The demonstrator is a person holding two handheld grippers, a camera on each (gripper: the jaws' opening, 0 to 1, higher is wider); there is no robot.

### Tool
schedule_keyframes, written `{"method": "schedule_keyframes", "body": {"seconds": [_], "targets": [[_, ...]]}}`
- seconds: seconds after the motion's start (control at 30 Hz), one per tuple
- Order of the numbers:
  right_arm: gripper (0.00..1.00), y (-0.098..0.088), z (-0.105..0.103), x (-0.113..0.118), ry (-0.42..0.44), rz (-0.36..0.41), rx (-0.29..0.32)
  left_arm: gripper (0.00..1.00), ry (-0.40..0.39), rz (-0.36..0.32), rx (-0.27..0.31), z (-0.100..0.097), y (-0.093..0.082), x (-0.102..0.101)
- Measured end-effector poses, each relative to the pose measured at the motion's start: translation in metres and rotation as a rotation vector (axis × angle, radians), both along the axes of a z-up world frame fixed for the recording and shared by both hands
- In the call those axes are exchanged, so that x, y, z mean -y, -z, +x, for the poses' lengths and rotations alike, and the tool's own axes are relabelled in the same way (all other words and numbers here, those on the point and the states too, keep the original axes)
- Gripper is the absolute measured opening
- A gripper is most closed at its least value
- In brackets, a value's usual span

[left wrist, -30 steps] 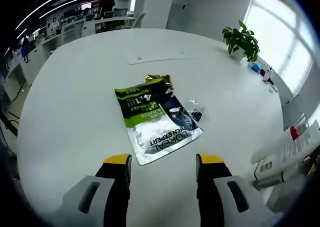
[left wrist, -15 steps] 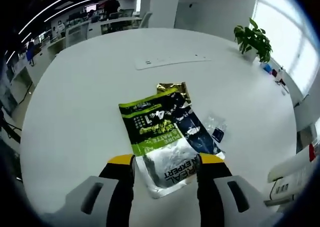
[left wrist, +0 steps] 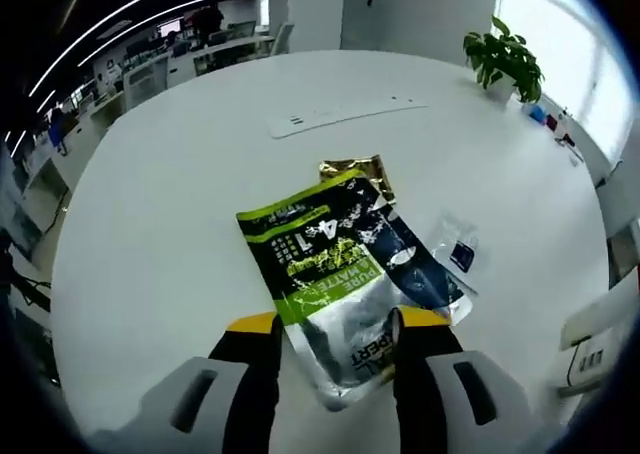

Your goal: Arrange the skincare products in the storage area until every visible bottle or jar stands upright without overlapping.

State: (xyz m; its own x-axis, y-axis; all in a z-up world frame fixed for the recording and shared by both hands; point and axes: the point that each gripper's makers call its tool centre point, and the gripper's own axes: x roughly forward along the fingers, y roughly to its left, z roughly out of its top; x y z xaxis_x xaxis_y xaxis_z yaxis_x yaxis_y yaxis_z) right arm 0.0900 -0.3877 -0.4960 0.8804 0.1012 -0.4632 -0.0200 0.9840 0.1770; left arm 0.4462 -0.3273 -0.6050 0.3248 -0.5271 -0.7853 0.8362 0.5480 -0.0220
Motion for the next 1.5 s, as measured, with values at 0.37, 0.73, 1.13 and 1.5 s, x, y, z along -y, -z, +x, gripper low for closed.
{"method": "schedule_keyframes", "body": {"seconds": [0.37, 0.73, 1.13, 1.5], "targets": [[0.87, 0.001, 0.0, -0.001, -0.002, -0.001, -0.005, 0.29, 0.034, -0.04, 0.048, 0.007, 0.002, 0.001], [0.87, 0.0, 0.0, -0.001, -0.002, -0.006, -0.002, 0.06, 0.05, -0.049, 0.059, 0.019, 0.002, -0.006], [0.87, -0.002, 0.0, -0.002, -0.008, -0.012, 0.01, 0.02, 0.138, -0.06, 0.088, 0.024, -0.025, -0.019], [0.87, -0.005, 0.0, -0.006, -0.03, -0.033, 0.023, 0.04, 0.111, -0.043, 0.086, 0.011, -0.028, -0.056]]}}
